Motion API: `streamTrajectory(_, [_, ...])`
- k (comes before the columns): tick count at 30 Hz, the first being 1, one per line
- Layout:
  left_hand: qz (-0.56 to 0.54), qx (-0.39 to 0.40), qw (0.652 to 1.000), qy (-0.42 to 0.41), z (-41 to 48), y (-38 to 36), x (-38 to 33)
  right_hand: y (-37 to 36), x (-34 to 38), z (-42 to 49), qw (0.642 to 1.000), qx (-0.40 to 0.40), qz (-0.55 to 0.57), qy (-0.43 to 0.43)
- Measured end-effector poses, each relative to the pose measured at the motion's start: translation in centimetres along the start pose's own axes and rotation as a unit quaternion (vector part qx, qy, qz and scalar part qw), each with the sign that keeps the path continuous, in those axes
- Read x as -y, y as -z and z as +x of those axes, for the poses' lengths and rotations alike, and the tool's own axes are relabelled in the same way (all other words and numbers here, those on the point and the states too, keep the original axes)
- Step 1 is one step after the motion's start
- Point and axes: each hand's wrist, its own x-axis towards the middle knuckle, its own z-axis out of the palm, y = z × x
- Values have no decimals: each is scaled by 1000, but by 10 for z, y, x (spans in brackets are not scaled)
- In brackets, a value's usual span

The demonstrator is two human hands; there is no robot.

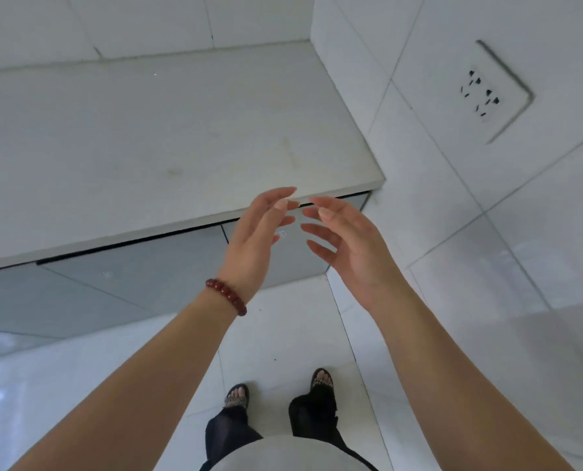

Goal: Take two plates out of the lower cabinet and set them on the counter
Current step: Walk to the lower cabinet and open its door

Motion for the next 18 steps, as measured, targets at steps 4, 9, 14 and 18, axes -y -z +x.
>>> streamTrajectory(4, [-13, -77, 997, 4, 10, -6, 19, 14, -12, 31, 998, 57, -6, -35])
streamTrajectory(9, [-23, -145, 989, 17, 19, -7, 53, 28, -40, 60, 995, 87, -22, -48])
streamTrajectory(14, [-24, -178, 983, 31, 31, 1, 94, 35, -77, 83, 995, 82, -14, -49])
streamTrajectory(18, [-25, -183, 982, 43, 42, 12, 133, 37, -111, 99, 996, 66, -10, -51])
